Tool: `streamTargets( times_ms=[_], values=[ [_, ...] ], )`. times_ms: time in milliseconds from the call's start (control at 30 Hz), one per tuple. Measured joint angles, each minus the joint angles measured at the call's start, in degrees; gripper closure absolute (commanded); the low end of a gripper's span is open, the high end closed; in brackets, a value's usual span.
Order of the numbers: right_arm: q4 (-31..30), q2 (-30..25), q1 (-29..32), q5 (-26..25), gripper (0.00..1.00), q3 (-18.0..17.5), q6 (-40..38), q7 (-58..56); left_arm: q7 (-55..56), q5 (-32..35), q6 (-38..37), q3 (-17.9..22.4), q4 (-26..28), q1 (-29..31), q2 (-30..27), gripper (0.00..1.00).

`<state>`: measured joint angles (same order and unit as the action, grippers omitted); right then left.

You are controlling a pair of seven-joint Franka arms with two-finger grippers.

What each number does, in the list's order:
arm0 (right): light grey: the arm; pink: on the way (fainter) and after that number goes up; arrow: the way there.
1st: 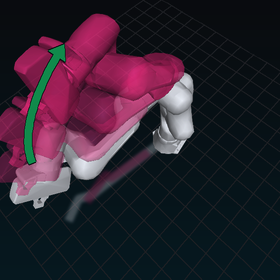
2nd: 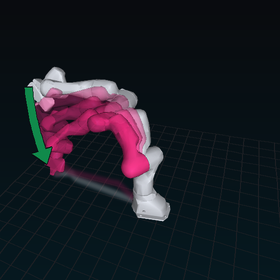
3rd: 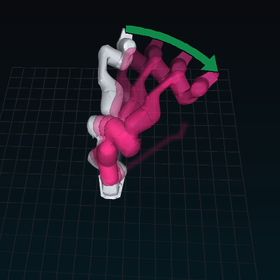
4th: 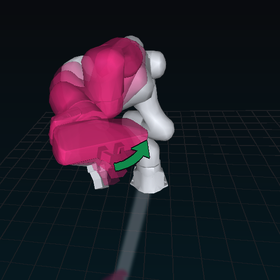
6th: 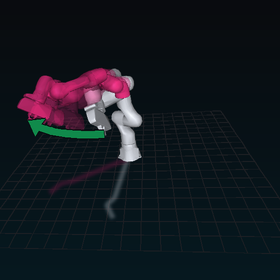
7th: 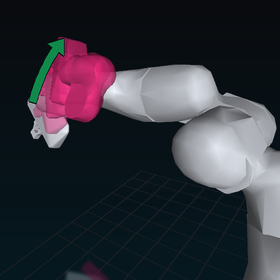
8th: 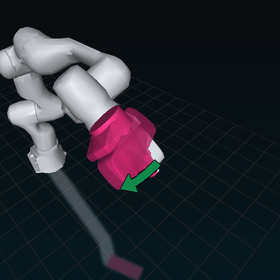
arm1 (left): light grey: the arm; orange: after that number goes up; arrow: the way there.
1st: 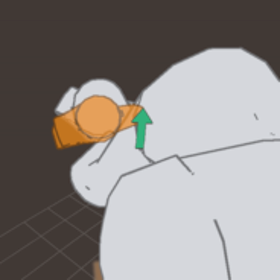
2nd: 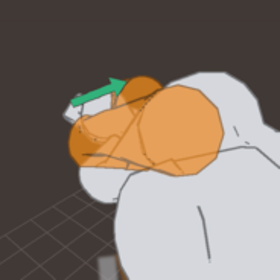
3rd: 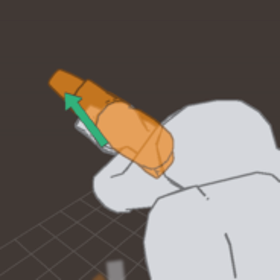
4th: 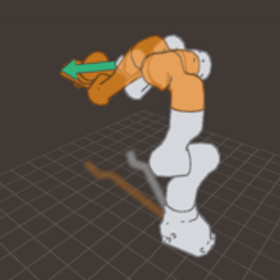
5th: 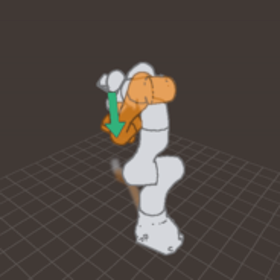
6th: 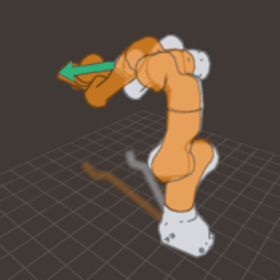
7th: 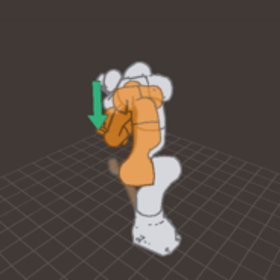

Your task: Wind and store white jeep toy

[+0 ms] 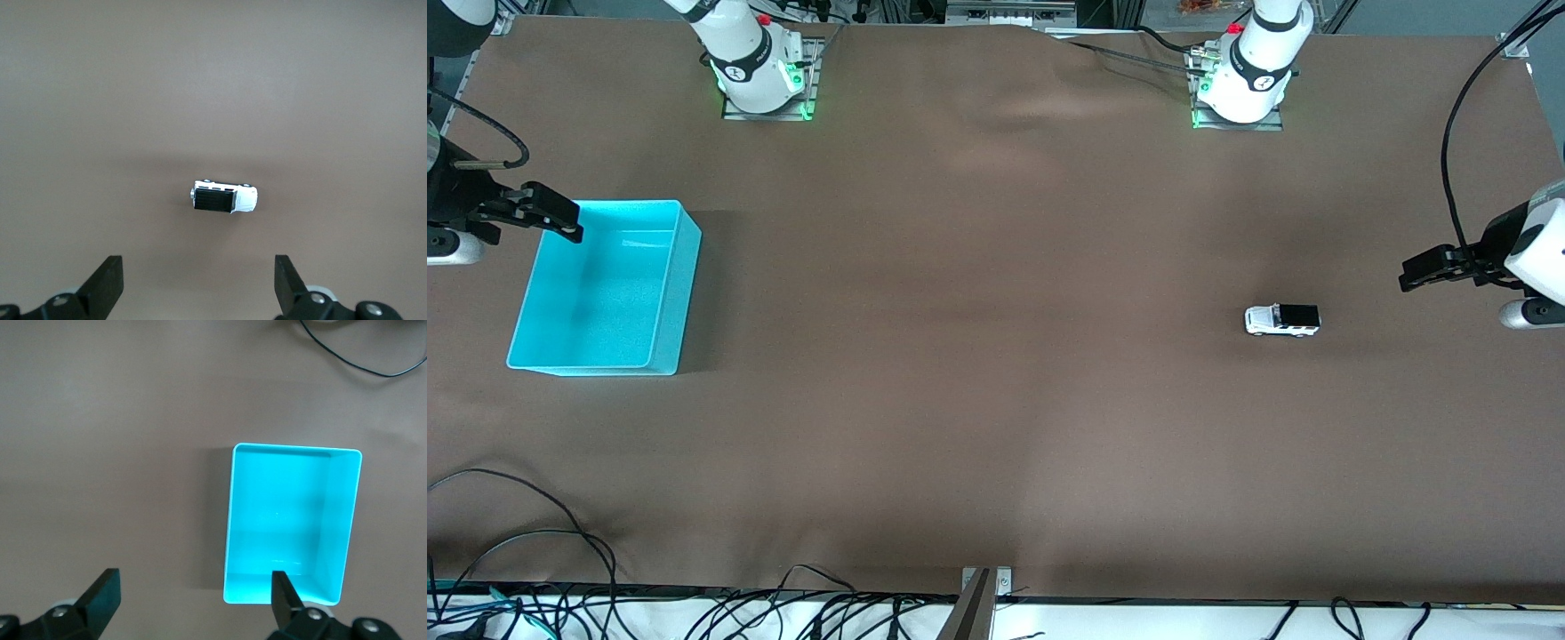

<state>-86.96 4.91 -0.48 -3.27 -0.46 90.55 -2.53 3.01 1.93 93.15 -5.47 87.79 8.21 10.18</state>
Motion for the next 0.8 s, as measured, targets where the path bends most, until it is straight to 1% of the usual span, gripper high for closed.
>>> streamTargets(
  times_ms=[133,267,400,634,801],
  values=[
    [0.38,0.00,-0.02,0.00,0.00,-0.02,0.00,0.00,1.32,0.00,-0.33,0.03,0.18,0.01,0.41,0.00],
    [0.50,0.00,-0.03,0.01,0.00,-0.02,0.00,0.00,5.64,0.00,-1.41,0.03,0.26,-0.01,1.11,0.00],
    [0.52,0.00,-0.08,0.49,0.00,-0.03,0.00,0.00,12.36,-0.02,-1.70,0.01,0.30,-0.14,1.95,0.00],
    [0.64,-0.01,-0.09,5.56,0.00,0.26,-0.01,0.00,26.01,-0.07,-2.13,-0.03,1.06,-0.96,3.09,0.00],
    [0.74,-0.01,-0.08,6.34,0.00,0.45,-0.01,-0.01,35.64,-0.10,-2.16,-0.25,2.82,-1.63,3.60,0.00]
  ],
)
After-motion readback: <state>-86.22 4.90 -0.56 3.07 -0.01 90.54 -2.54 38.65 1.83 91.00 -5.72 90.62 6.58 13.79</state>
